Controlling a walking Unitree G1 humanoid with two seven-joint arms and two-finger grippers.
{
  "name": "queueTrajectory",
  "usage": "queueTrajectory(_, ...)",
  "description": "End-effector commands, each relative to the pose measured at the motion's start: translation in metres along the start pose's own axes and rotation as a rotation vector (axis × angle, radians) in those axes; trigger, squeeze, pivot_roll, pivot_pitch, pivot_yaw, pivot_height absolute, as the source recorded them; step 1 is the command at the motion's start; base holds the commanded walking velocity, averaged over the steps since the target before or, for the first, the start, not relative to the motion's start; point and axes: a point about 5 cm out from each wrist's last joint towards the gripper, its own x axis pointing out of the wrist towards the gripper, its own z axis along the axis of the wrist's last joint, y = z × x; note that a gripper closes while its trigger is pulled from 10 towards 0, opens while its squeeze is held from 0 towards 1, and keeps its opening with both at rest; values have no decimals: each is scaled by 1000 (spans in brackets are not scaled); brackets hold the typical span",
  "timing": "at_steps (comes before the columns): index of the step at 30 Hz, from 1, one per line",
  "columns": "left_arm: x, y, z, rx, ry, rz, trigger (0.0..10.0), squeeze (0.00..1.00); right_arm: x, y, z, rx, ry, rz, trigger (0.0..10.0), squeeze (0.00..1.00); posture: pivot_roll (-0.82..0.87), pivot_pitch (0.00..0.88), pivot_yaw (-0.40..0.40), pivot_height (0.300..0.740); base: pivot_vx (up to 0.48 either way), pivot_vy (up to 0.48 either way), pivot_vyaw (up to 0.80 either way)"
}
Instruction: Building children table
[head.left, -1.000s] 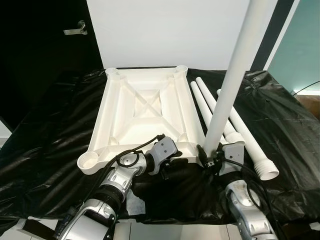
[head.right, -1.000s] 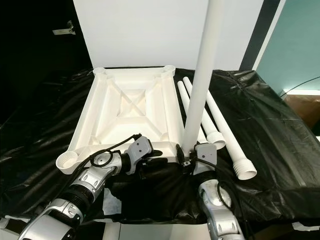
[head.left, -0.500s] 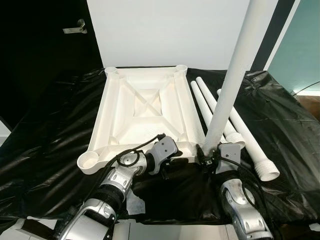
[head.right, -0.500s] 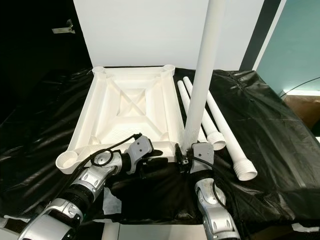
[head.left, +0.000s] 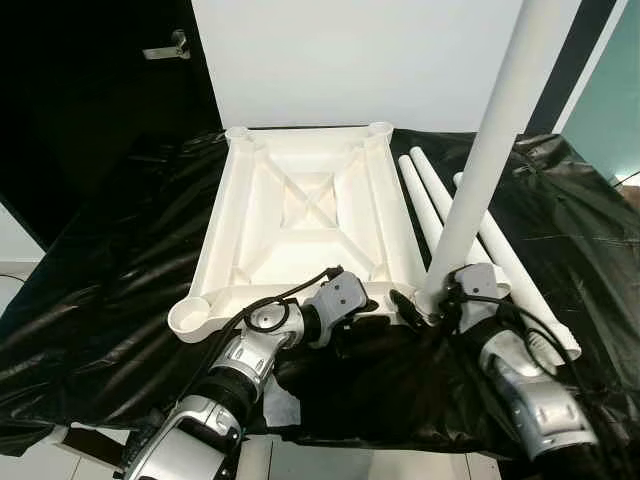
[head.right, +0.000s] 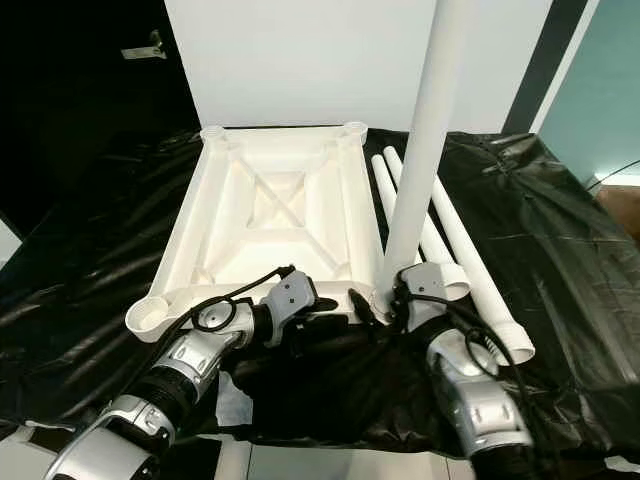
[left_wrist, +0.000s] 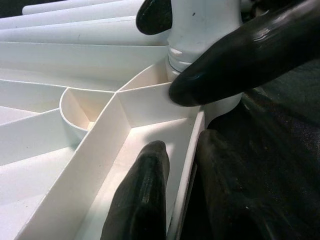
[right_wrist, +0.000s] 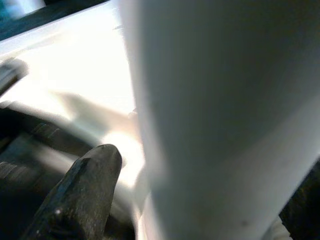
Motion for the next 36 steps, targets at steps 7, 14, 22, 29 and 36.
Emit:
queueTrajectory(7,1,-27,-39,-107,155,-129,10000,0,-3,2,0,25,56,214,0,0,-36,0,-18,740,0,0,0)
queueTrajectory(14,-1,-26,-41,-112,158,-121,10000,0,-3,-8,-6,9,109,197,0,0,-27,0,-16,740,0,0,0)
queueTrajectory(22,-3,-27,-42,-116,159,-121,10000,0,3,30,-21,155,41,26,0,0,-18,3,-15,740,0,0,0)
queueTrajectory(29,-2,-29,-42,-117,155,-121,10000,0,9,34,-23,278,-44,-444,0,0,-7,4,-1,740,0,0,0)
queueTrajectory(36,-5,-26,-42,-109,163,-124,10000,0,7,20,-21,272,-43,-654,0,0,-5,0,1,740,0,0,0)
